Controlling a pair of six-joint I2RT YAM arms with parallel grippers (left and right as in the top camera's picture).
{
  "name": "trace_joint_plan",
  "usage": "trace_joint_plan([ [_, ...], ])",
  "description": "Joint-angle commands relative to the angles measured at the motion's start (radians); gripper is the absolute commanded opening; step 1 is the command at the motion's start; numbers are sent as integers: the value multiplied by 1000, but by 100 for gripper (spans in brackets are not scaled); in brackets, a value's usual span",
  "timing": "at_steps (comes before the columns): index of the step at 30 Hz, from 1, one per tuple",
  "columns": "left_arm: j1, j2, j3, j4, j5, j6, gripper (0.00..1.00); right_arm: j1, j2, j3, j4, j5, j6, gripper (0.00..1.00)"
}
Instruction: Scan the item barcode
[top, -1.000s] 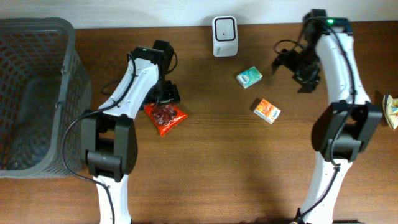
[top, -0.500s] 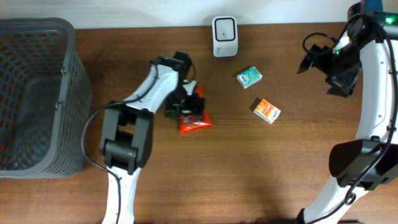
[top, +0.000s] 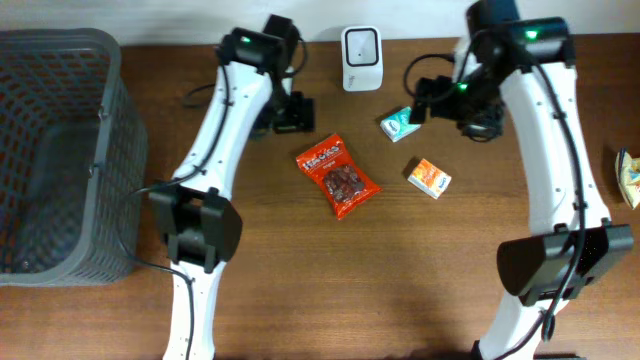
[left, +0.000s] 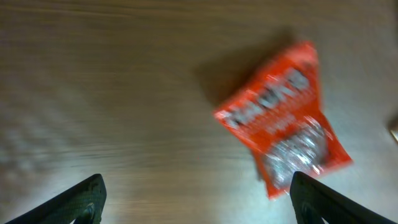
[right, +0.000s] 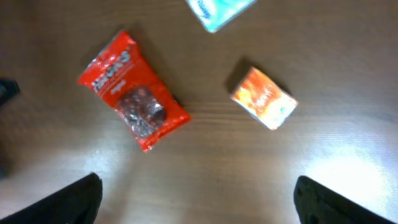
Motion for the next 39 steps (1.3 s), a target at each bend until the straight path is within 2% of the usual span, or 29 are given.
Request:
trace_joint_plan([
  [1, 58, -4, -16, -3, -73, -81, 93, 94, 27, -92, 65, 10, -146, 88],
  [2, 68, -4, -21, -3, -79, -81, 93, 139, 35, -165, 135, 9, -180, 80],
  [4, 72, -4, -24, -1, -89, -82, 91, 190, 44, -270, 248, 10, -188, 77],
  [5, 77, -4, -24, 0, -89, -82, 88, 211, 50, -320, 307, 9, -210, 76],
  [6, 85, -4, -24, -1, -101, -84, 80, 239, 56, -378, 371, 10, -249, 73],
  [7, 90, -4, -27, -1, -122, -103, 79, 262, 58, -422, 417, 10, -267, 72],
  [8, 99, -4, -35, 1, -125, -108, 80, 290, 60, -465, 462, 33, -269, 72],
  [9, 103, -4, -53, 8, -100, -107, 88, 309, 60, -478, 473, 61, -266, 72],
  [10, 103, -4, -79, 20, -58, -100, 90, 323, 60, -480, 476, 91, -253, 72],
  [12, 95, -4, -158, 90, 114, 14, 90, 334, 59, -463, 469, 134, -192, 73],
  [16, 57, -4, -350, 263, 404, 146, 92, 277, 57, -370, 382, 123, -130, 77],
  [18, 29, -4, -461, 390, 510, 150, 94, 225, 57, -282, 276, 123, -130, 78],
  [21, -4, -4, -542, 513, 534, 149, 95, 171, 53, -224, 201, 123, -130, 78],
  [26, -10, -4, -585, 588, 535, 140, 95, 139, 53, -227, 191, 123, -130, 78],
  [27, -13, -4, -597, 613, 534, 140, 88, 140, 53, -227, 191, 123, -130, 78],
  [28, -13, -4, -598, 622, 531, 141, 72, 140, 53, -227, 190, 123, -130, 78],
  [29, -13, -4, -598, 626, 517, 141, 50, 140, 53, -227, 190, 123, -130, 78],
  [30, -13, -4, -598, 626, 486, 140, 35, 140, 53, -227, 190, 123, -130, 78],
  [31, -13, -4, -598, 625, 462, 141, 10, 140, 54, -227, 190, 123, -130, 78],
  [32, -13, -4, -598, 624, 448, 141, 0, 140, 54, -227, 190, 124, -130, 78],
  [35, -12, -11, -553, 584, 444, 142, 0, 140, 54, -228, 190, 127, -130, 78],
  [39, -10, -41, -356, 376, 233, 141, 0, 140, 54, -229, 187, 135, -130, 78],
])
